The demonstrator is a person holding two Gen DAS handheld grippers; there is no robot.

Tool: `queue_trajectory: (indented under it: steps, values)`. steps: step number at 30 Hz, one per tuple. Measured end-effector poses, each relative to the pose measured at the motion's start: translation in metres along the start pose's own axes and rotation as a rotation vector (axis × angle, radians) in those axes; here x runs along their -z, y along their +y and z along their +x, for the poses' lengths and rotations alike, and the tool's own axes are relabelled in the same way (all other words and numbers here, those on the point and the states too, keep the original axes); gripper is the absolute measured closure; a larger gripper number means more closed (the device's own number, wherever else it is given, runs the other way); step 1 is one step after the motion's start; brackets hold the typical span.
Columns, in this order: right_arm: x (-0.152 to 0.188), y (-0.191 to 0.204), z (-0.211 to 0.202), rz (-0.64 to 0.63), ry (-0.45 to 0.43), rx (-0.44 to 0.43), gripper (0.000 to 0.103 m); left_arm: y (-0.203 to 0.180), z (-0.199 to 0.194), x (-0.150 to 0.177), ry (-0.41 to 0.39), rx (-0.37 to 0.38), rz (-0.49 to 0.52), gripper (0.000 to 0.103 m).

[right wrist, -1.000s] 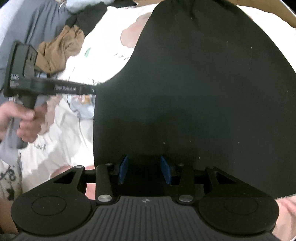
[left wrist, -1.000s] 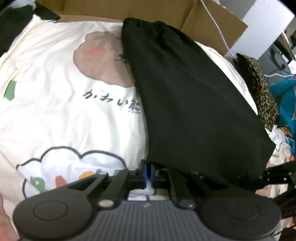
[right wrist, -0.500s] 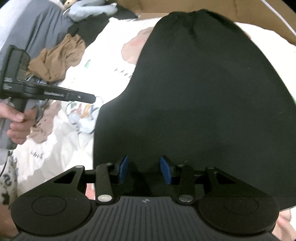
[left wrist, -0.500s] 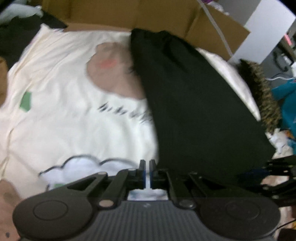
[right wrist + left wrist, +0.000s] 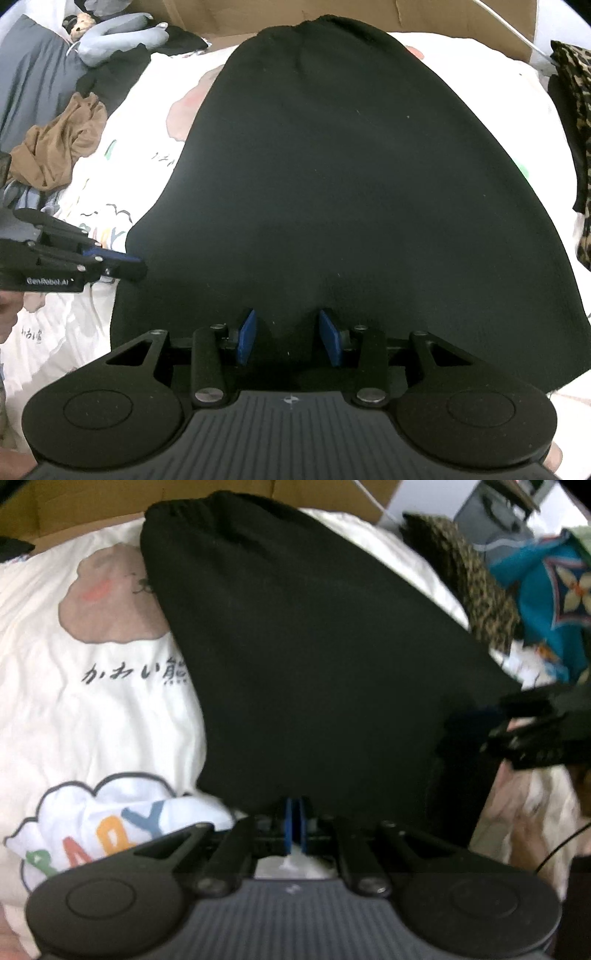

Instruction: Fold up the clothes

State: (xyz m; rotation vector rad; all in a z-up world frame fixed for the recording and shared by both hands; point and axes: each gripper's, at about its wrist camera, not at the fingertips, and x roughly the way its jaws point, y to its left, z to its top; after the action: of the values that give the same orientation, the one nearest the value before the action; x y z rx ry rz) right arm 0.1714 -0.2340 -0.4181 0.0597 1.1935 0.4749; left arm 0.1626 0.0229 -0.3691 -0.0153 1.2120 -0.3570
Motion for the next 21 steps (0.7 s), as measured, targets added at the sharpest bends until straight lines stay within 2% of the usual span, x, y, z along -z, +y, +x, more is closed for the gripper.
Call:
queue_trajectory:
  steps: [6,11,16,21]
  values:
    - [0.012,0.024,-0.013,-0.080,0.018,-0.052,0.058,0.000,-0.015,-0.003,-0.034,-0.018,-0.016,0.098]
    - [0.005,0.029,-0.024,-0.089,-0.053,-0.065,0.058,-0.013,-0.021,-0.012,-0.063,0.069,-0.010,0.098]
    - [-0.001,0.031,-0.012,-0.073,-0.041,-0.032,0.058,-0.024,-0.009,-0.009,-0.031,0.114,0.004,0.097]
    - [0.008,0.041,-0.001,-0.086,-0.006,-0.036,0.058,-0.034,0.000,0.005,0.022,0.121,0.100,0.097]
